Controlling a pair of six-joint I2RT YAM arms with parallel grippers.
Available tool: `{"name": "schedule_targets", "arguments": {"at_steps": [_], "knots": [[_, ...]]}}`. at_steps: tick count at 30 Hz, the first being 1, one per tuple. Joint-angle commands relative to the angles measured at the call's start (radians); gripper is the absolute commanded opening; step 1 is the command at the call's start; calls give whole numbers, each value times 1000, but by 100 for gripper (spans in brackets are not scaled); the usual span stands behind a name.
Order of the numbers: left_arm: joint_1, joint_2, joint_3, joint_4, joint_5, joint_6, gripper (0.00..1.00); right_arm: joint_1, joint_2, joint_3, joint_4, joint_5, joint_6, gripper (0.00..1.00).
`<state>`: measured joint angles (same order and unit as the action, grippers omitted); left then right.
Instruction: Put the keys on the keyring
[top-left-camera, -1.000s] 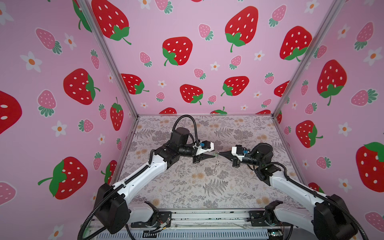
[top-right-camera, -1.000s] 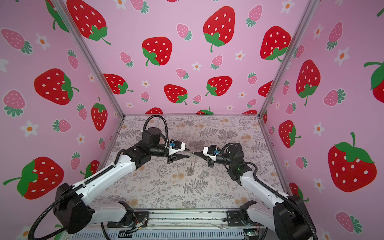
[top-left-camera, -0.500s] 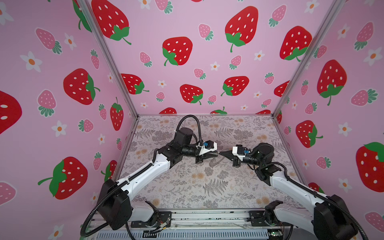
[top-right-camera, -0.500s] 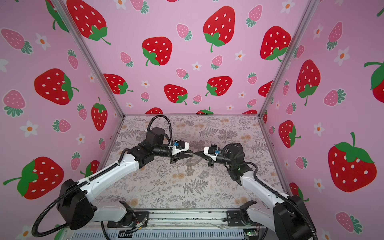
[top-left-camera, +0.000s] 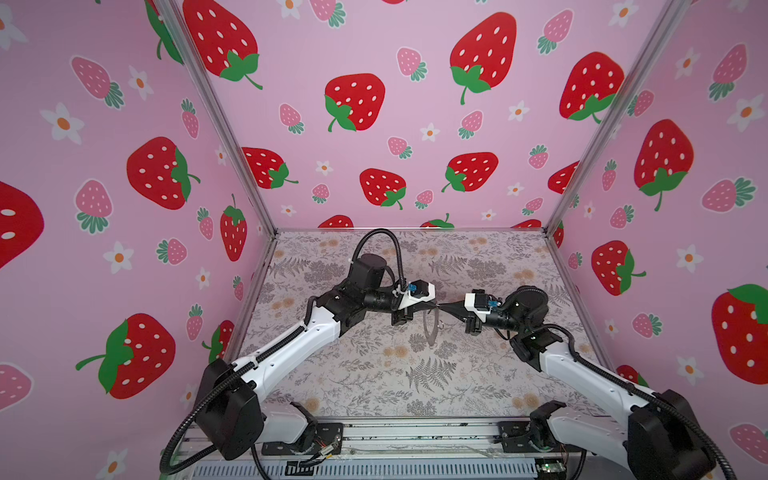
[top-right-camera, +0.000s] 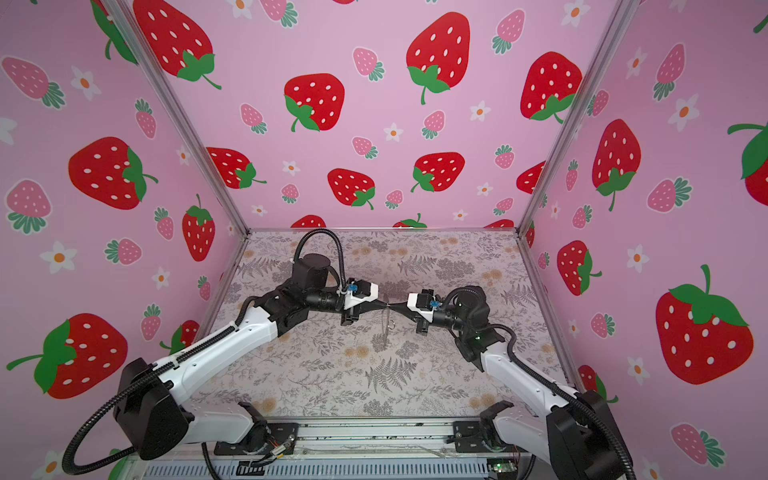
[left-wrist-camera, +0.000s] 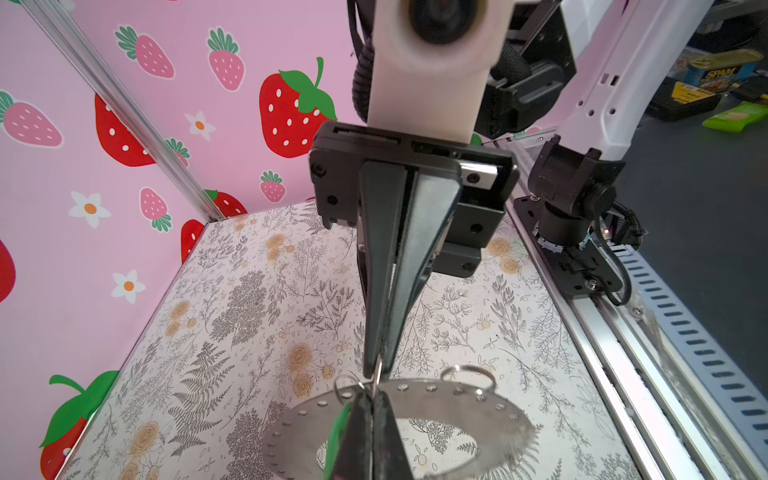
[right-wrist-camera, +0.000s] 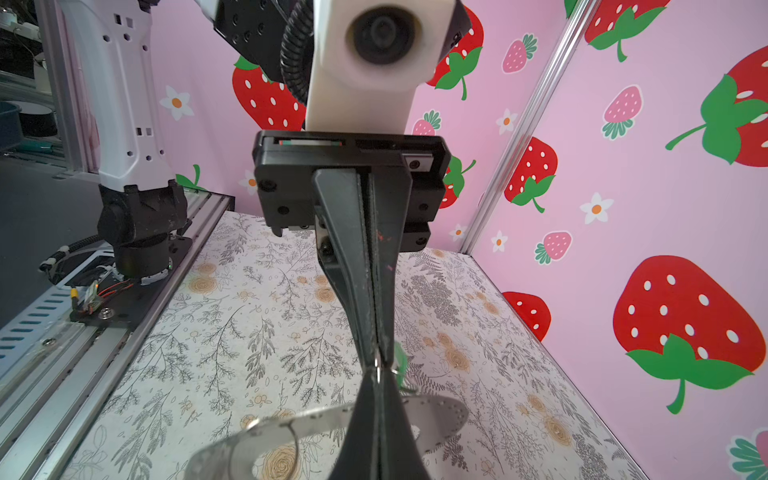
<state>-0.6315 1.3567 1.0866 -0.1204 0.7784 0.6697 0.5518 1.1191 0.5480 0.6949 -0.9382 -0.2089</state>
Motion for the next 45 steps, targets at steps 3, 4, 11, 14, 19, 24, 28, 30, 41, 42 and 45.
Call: {"name": "schedule_targets", "arguments": {"at_steps": [3, 4, 11, 14, 19, 24, 28, 30, 41, 42, 45], "knots": [[-10, 8, 51, -38, 9, 39, 0, 8, -10, 14, 32, -8, -14, 0], [-11, 8, 55, -47, 9, 45, 0, 8, -11, 12, 31, 0, -14, 2], [-13, 17, 139, -226, -88, 131, 0, 5, -80, 56, -204, 184, -188, 23], [-18, 22, 180, -297, -154, 168, 0, 3, -80, 130, -381, 204, -297, 24], [-51, 47, 257, -407, -274, 237, 0, 4, -43, 211, -508, 178, -335, 24], [-73, 64, 305, -441, -341, 235, 0, 7, -20, 225, -510, 141, -323, 28], [-94, 88, 361, -482, -395, 215, 0, 25, -21, 228, -511, 184, -348, 28], [-103, 101, 390, -505, -414, 196, 0, 34, -36, 213, -488, 220, -360, 28], [-123, 173, 542, -644, -485, 128, 0, 85, -105, 147, -436, 414, -494, 24], [-123, 174, 545, -648, -480, 125, 0, 89, -108, 138, -423, 432, -494, 24], [-125, 177, 553, -652, -471, 114, 0, 97, -110, 128, -391, 465, -483, 24]]}}
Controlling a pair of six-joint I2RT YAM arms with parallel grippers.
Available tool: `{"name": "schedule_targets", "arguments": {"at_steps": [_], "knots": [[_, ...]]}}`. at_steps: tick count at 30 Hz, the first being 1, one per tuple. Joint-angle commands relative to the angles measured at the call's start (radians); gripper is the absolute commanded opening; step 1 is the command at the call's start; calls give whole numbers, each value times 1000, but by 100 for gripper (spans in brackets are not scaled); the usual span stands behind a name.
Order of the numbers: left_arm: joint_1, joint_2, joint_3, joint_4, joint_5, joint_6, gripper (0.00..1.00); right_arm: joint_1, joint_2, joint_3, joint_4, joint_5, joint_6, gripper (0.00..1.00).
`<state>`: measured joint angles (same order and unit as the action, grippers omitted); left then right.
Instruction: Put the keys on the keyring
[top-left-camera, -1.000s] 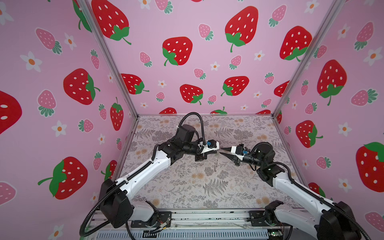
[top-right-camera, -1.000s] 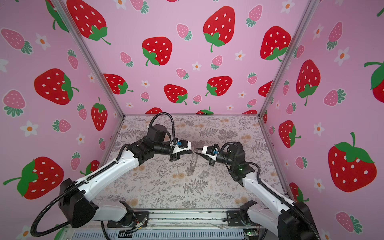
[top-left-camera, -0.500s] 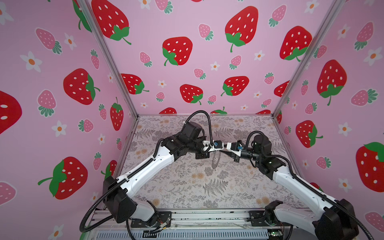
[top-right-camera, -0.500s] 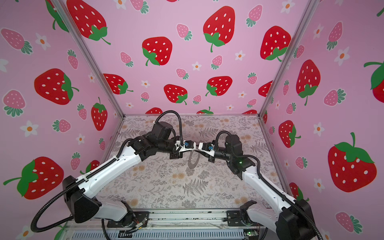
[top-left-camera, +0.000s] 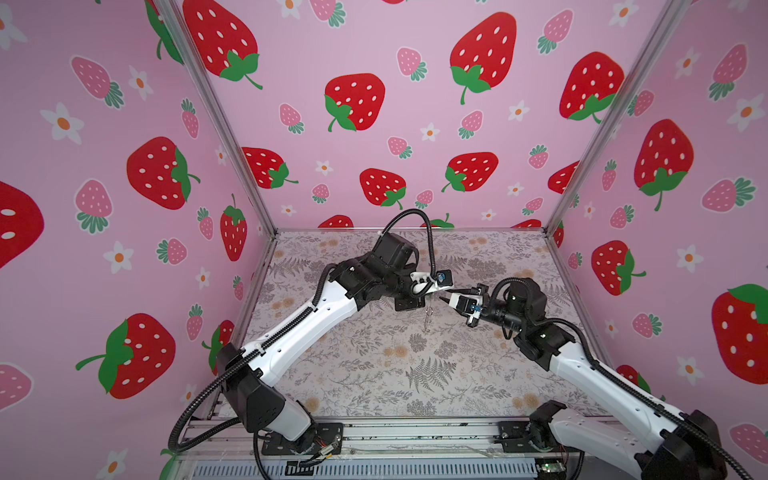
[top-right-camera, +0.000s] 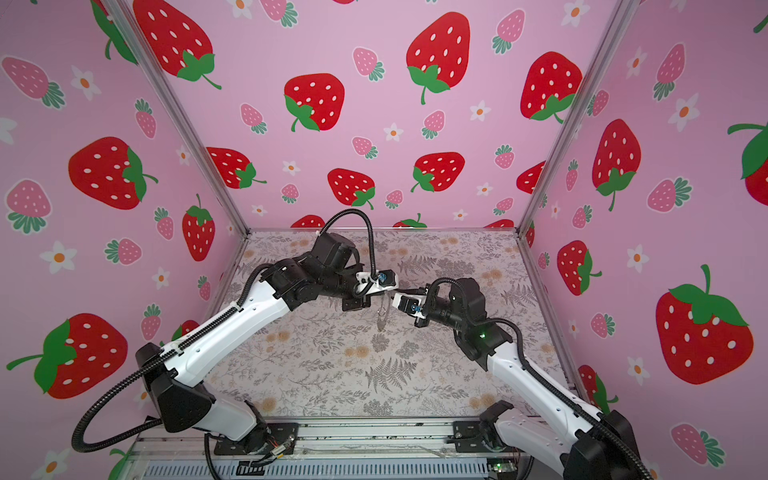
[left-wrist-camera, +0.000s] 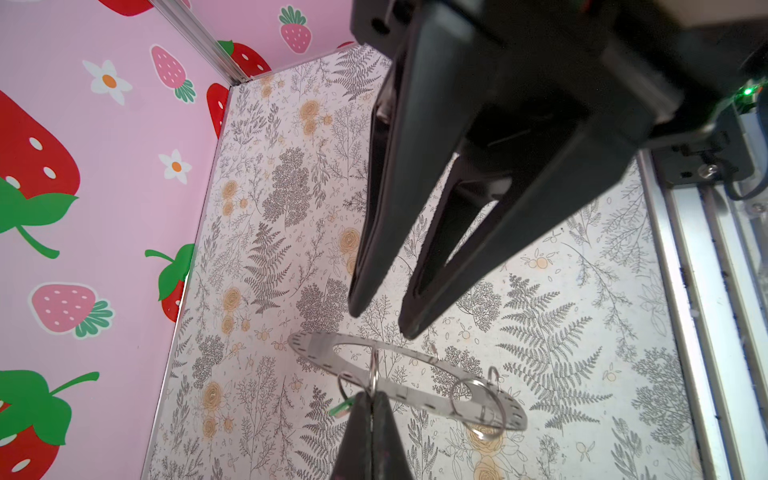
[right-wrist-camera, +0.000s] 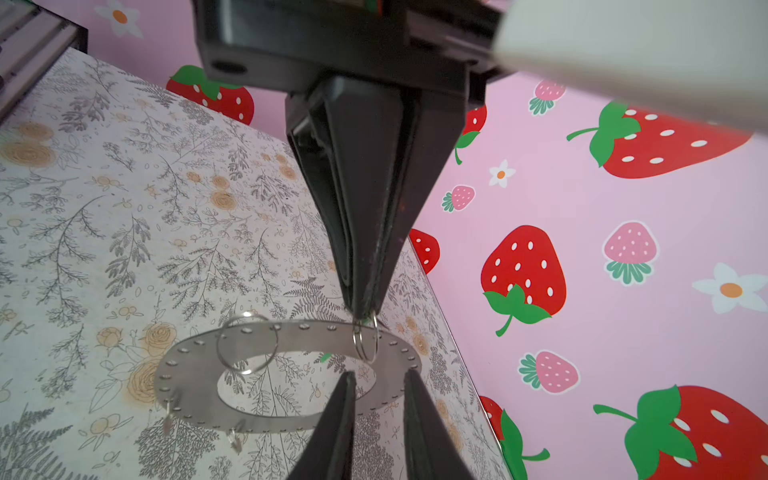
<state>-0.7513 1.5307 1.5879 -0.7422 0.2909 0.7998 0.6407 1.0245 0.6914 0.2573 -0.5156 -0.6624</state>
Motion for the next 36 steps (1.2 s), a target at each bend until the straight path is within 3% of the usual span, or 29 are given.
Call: {"name": "schedule_targets", "arguments": {"at_steps": [1, 5, 15, 36], "knots": [[-6, 7, 55, -34, 17, -18, 0, 11, -15, -16, 55, 52, -26, 24], [-11, 16, 71, -46, 14, -32, 0, 22, -13, -14, 74, 67, -25, 24], [-16, 37, 89, -50, -1, -63, 0, 25, -13, -24, 89, -26, -22, 25], [-42, 48, 110, -63, -7, -59, 0, 34, 25, -16, 95, 49, 25, 17]]}}
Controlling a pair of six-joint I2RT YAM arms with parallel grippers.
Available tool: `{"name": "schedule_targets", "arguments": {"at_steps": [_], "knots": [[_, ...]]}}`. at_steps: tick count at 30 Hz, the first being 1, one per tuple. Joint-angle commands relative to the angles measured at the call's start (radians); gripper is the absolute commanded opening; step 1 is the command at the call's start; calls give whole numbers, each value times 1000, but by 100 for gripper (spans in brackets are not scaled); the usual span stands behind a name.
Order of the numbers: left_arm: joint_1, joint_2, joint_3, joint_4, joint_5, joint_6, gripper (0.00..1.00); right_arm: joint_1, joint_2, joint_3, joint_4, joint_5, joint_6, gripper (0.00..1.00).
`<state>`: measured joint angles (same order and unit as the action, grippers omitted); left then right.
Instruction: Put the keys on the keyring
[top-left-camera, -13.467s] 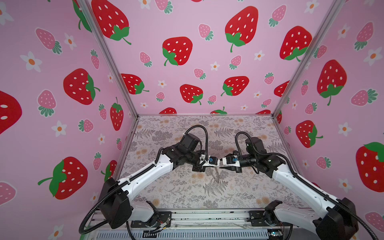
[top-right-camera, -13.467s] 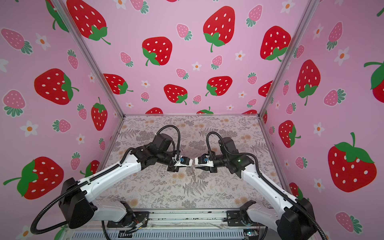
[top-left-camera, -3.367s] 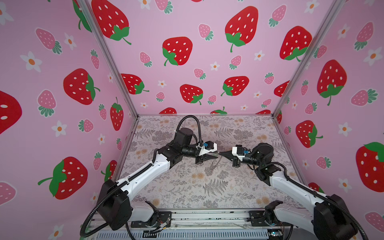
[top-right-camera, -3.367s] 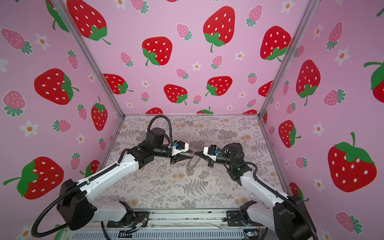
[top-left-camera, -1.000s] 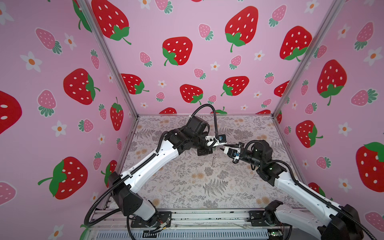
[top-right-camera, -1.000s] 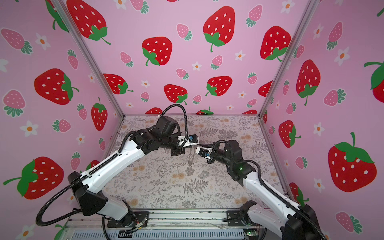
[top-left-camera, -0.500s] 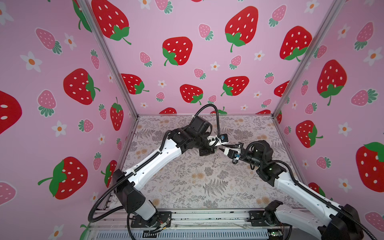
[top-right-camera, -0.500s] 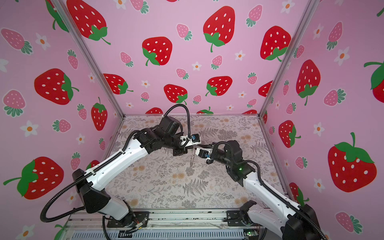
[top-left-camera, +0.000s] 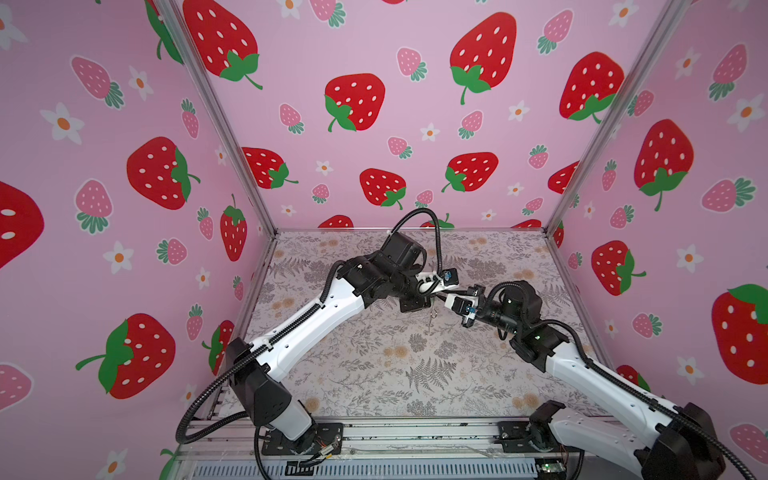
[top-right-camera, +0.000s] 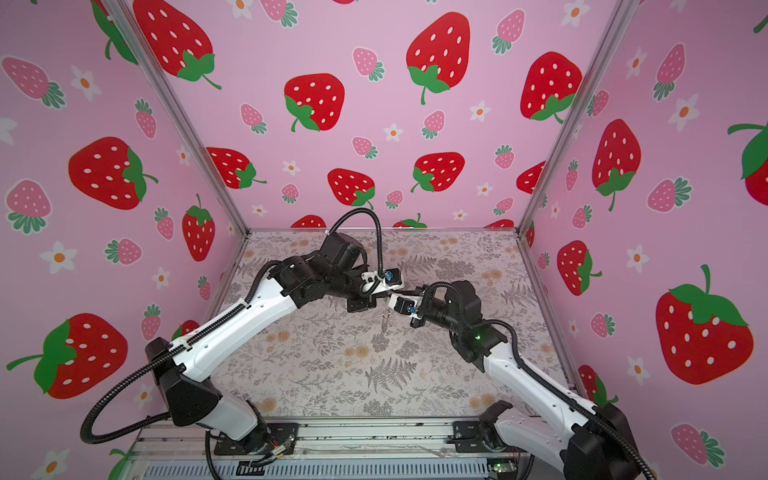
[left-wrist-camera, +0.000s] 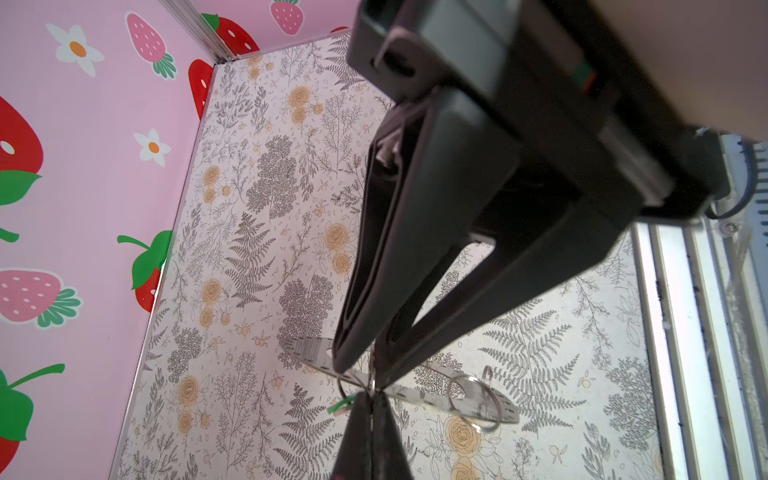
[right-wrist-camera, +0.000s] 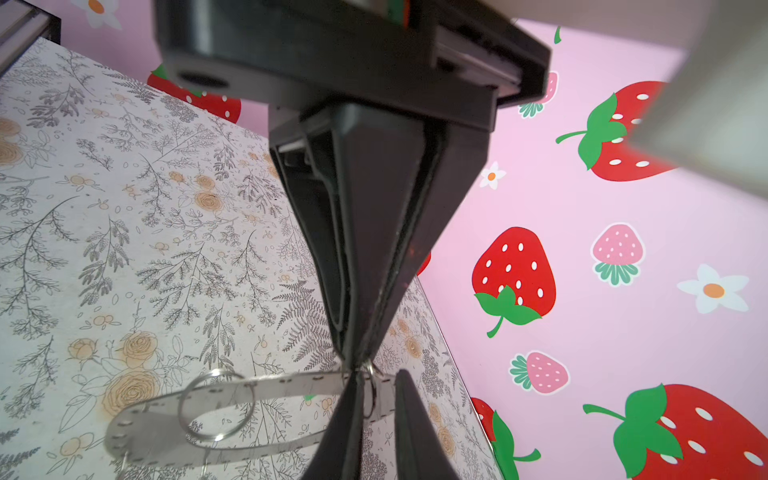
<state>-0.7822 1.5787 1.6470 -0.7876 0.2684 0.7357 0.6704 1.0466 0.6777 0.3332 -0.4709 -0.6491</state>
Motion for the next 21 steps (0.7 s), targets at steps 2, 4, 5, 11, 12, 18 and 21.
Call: {"name": "schedule_targets", "arguments": {"at_steps": [2, 4, 5, 11, 12, 18, 21], "knots": [[-13, 0, 55, -19, 15, 7, 0, 5, 2, -3, 18, 3, 11, 15], [-14, 0, 53, -18, 17, 7, 0, 5, 6, -2, 16, 8, 12, 14], [-14, 0, 55, -20, 17, 8, 0, 5, 7, 0, 11, 9, 12, 14], [-19, 0, 51, -20, 14, 14, 0, 5, 7, 1, 12, 2, 14, 7], [-21, -1, 51, -20, 14, 14, 0, 5, 7, 0, 10, -1, 14, 5], [-25, -5, 40, -20, 0, 22, 0, 6, 7, -1, 8, -4, 14, 0], [-25, -8, 38, -11, -10, 17, 3, 6, 7, -7, 7, -10, 18, 0]]}}
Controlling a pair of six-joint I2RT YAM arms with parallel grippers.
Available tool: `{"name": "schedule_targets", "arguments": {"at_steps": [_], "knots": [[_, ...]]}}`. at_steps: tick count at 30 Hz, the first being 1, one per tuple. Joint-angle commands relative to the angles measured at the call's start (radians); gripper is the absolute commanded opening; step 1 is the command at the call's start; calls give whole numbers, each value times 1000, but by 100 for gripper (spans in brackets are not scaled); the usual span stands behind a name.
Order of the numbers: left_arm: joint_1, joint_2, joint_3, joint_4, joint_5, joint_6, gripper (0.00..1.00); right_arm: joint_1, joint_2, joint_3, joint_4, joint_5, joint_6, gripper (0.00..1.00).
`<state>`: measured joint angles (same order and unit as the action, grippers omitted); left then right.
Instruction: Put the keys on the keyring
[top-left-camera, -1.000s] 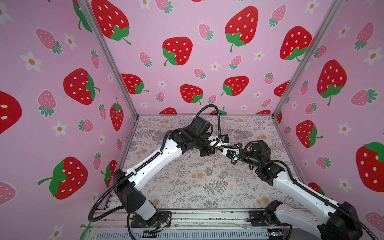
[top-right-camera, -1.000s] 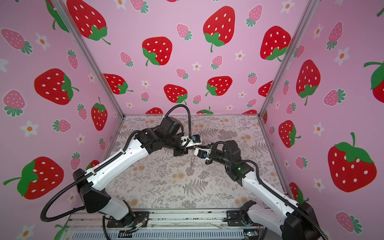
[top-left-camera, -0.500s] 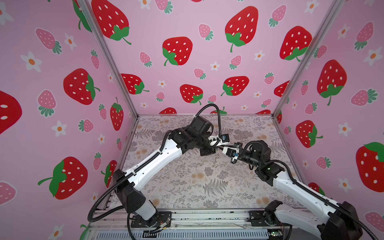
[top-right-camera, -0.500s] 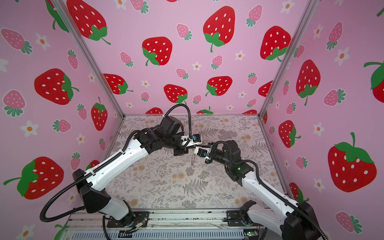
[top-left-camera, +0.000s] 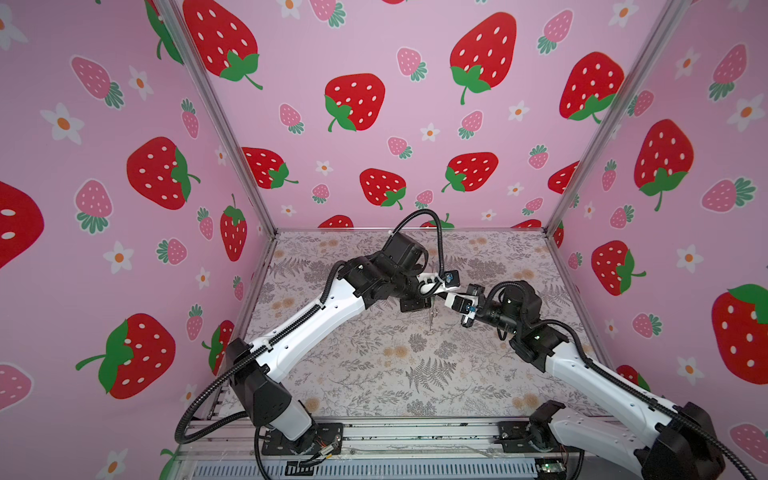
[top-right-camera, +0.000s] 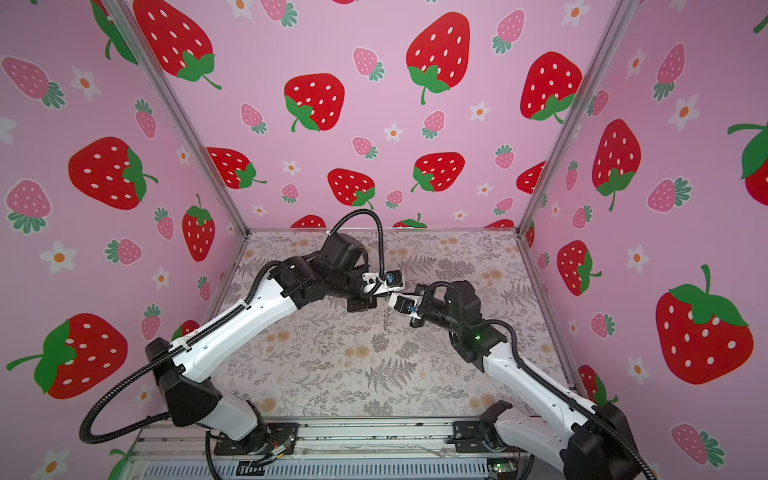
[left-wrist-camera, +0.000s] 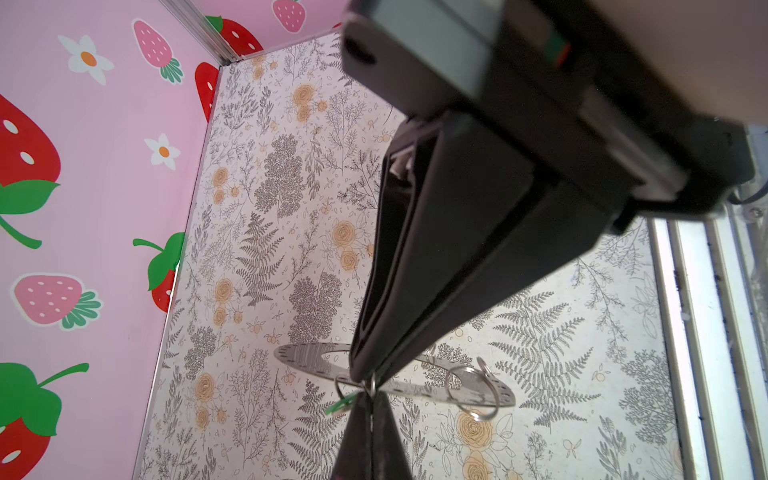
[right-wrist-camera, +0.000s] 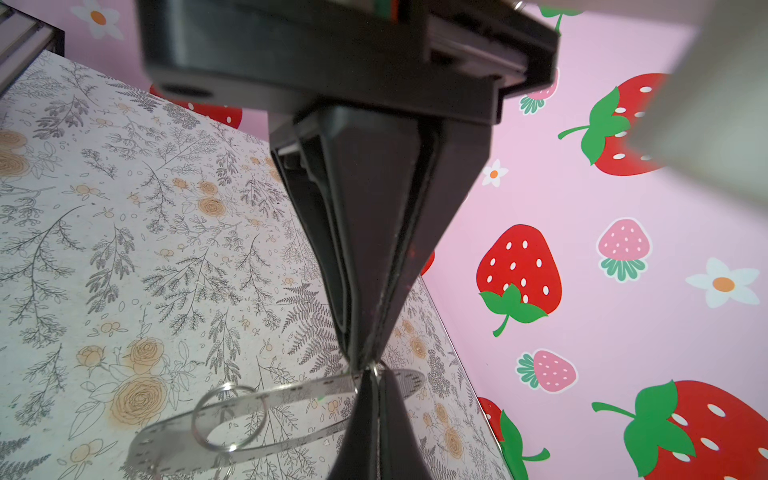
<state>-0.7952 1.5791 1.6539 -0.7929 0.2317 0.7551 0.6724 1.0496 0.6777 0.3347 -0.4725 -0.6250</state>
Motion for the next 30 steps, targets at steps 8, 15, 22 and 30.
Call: {"name": "schedule_targets", "arguments": {"at_steps": [8, 15, 22, 30], "knots": [[91, -119, -124, 153, 125, -60, 51, 4, -16, -28, 35, -49, 25, 0], [196, -233, -337, 339, 324, -49, 52, 1, -18, -25, 35, -147, 35, 0], [195, -219, -394, 362, 407, -13, 56, 0, -14, -4, 20, -203, 39, 0], [191, -176, -379, 344, 498, -17, 43, -1, -8, 8, 17, -221, 43, 0]]}}
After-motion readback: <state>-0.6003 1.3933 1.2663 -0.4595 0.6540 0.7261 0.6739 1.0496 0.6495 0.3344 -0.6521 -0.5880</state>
